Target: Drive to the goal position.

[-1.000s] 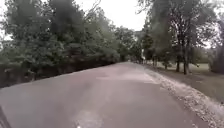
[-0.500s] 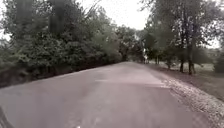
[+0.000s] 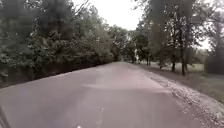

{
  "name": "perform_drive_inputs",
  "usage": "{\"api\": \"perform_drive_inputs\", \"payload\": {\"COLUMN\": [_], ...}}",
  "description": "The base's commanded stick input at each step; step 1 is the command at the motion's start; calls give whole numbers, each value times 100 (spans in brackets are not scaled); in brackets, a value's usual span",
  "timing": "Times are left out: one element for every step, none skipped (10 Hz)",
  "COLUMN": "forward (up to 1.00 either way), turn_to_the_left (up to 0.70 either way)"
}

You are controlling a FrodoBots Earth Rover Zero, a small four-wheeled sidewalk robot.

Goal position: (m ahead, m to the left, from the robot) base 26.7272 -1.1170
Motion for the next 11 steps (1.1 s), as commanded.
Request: {"api": "perform_drive_inputs", "payload": {"forward": [100,100,100,100,100,100,100,100,100,100,100], "turn_to_the_left": [1,1,1,1,0,-4,-7,-10,-12,-12,-8]}}
